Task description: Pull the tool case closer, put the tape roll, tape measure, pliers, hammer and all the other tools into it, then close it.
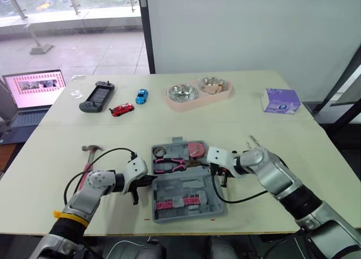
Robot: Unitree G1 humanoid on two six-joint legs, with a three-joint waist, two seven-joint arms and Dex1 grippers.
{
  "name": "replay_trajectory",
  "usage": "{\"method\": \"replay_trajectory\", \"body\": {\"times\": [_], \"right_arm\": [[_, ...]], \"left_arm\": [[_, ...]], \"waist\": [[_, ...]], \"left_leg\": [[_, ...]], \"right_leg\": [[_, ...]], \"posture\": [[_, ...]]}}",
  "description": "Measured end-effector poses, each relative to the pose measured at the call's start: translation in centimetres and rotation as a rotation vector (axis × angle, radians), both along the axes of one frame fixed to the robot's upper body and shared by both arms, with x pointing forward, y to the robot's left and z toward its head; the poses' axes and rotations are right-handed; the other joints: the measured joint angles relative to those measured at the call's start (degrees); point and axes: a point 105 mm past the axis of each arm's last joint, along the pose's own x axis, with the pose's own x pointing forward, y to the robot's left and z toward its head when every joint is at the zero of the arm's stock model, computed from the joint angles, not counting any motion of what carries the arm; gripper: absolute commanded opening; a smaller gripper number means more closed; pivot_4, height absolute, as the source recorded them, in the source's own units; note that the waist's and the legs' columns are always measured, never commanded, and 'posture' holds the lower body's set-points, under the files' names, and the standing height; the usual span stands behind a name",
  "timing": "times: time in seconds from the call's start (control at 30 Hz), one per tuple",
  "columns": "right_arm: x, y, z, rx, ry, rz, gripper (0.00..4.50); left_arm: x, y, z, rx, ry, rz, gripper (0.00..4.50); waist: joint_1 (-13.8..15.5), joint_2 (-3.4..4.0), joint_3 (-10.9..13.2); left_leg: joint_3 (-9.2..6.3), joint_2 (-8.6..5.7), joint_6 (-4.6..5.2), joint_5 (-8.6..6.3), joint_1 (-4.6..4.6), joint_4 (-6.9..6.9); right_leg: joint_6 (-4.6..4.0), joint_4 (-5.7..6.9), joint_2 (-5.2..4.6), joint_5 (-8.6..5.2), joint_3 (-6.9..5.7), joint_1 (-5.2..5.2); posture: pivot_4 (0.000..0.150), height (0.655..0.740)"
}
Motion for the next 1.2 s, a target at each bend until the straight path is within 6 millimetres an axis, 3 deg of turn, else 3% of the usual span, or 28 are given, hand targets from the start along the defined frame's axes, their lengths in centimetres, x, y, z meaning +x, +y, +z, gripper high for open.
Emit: {"method": "replay_trajectory", "body": {"times": [0.63,1.2], "right_arm": [[-0.6,1.3,-0.2,0.025,0.041,0.04,0.0],[-0.1,2.3,-0.2,0.03,0.007,0.054,0.0]], "left_arm": [[0.6,1.6,0.1,0.019,-0.056,0.037,0.02],[0.5,2.6,0.2,0.043,-0.071,0.058,0.02]], "waist": [[-1.4,0.0,0.0],[-1.5,-0.01,0.0]], "left_leg": [[-0.02,0.05,0.0,0.0,0.04,-0.03],[-0.01,0.06,0.0,0.0,0.02,-0.05]], "right_leg": [[0.0,0.06,0.05,0.01,0.0,-0.04],[0.0,0.07,0.07,0.01,0.01,-0.09]], "posture": [[0.15,0.736],[0.15,0.736]]}}
